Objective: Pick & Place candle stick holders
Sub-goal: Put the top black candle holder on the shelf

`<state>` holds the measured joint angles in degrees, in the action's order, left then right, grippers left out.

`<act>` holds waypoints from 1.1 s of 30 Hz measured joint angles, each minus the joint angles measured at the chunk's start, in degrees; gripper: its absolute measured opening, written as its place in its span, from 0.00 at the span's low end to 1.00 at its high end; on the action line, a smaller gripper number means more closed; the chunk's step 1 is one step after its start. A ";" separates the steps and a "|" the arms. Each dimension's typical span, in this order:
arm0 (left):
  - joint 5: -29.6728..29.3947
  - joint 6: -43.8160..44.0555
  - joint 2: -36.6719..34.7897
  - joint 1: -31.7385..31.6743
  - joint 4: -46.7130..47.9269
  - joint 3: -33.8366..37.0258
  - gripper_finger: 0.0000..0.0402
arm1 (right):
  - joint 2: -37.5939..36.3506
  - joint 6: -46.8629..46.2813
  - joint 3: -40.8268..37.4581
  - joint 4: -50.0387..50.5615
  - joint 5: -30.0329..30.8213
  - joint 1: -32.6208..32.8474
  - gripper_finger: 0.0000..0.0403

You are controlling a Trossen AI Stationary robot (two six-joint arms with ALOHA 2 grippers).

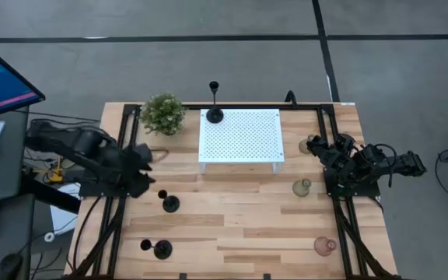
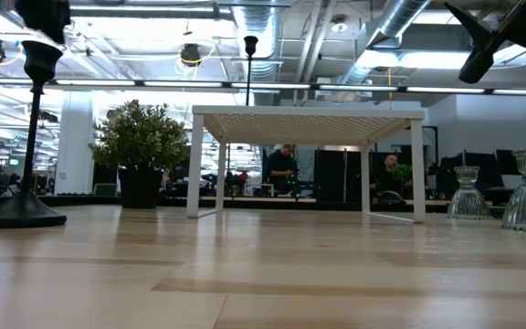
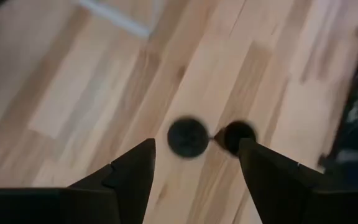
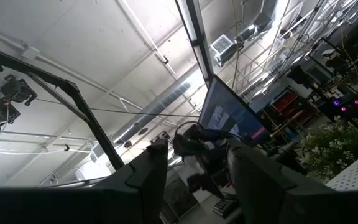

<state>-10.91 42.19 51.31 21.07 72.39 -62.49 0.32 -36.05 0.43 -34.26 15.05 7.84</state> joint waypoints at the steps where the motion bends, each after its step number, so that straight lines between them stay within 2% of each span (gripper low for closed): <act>1: 0.10 0.94 0.19 0.96 -0.40 1.47 0.58 | 0.00 0.00 -0.02 0.00 0.00 0.00 0.39; 10: 1.72 10.15 0.11 11.01 -4.18 10.23 0.58 | 0.00 0.00 -0.02 0.02 0.00 0.00 0.39; 13: 0.04 12.41 0.02 14.29 -6.38 11.79 0.58 | 0.01 0.02 -0.01 0.02 0.00 0.00 0.39; 17: -3.81 13.82 0.04 17.55 -13.84 14.92 0.58 | 0.00 0.01 0.00 0.03 0.02 0.00 0.39; 26: -4.22 17.81 0.90 19.96 -24.27 22.47 0.58 | 0.00 -0.34 0.00 0.03 0.02 0.00 0.39; 33: -10.76 18.78 0.94 19.96 -29.46 26.26 0.58 | 0.01 -1.51 0.00 0.02 0.02 0.00 0.39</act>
<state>-21.67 60.97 52.25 41.04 42.93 -36.23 0.33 -37.56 0.42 -34.24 15.07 7.84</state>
